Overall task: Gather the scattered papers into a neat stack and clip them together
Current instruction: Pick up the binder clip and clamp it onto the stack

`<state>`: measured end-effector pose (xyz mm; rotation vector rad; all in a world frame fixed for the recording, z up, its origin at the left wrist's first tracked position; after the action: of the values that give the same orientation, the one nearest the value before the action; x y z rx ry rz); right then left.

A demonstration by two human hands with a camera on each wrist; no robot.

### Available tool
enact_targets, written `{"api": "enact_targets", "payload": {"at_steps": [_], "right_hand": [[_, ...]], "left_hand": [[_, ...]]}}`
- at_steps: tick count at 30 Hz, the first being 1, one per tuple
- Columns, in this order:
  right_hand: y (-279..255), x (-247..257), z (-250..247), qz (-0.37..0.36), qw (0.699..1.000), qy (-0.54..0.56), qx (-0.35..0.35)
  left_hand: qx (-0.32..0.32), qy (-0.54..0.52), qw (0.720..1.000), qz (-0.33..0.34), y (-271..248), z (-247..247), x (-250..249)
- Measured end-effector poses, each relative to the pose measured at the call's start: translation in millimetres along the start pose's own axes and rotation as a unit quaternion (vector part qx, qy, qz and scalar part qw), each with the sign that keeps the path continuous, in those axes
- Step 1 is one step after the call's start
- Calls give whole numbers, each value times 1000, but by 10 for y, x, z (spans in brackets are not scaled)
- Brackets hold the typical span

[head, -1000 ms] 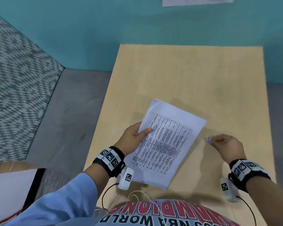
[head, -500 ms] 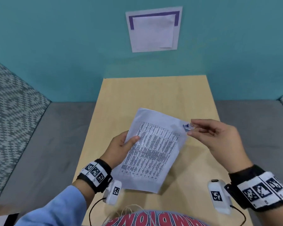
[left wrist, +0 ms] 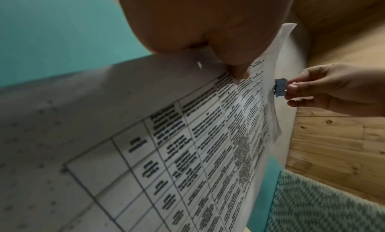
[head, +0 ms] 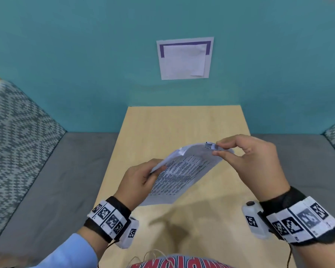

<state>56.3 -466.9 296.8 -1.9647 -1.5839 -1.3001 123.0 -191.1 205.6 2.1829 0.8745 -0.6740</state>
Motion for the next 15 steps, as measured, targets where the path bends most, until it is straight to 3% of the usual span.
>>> {"api": "enact_targets", "payload": {"at_steps": [11, 15], "right_hand": [[-179, -44, 39, 16, 998, -1, 64], [-216, 3, 69, 14, 993, -42, 109]], "left_hand": [[41, 86, 990, 101, -39, -198, -214], [31, 62, 995, 70, -50, -256, -166]]}}
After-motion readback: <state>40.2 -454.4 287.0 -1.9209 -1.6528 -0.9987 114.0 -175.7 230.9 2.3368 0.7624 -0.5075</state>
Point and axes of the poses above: each hand's wrist, its own y-axis towards the middle knuckle, its own z-axis out of the palm, x = y × z, the point moved 8 cm from there along y, towards the middle knuckle, and after that the axes turned 10 degrees about z, right-handed, at the moved point
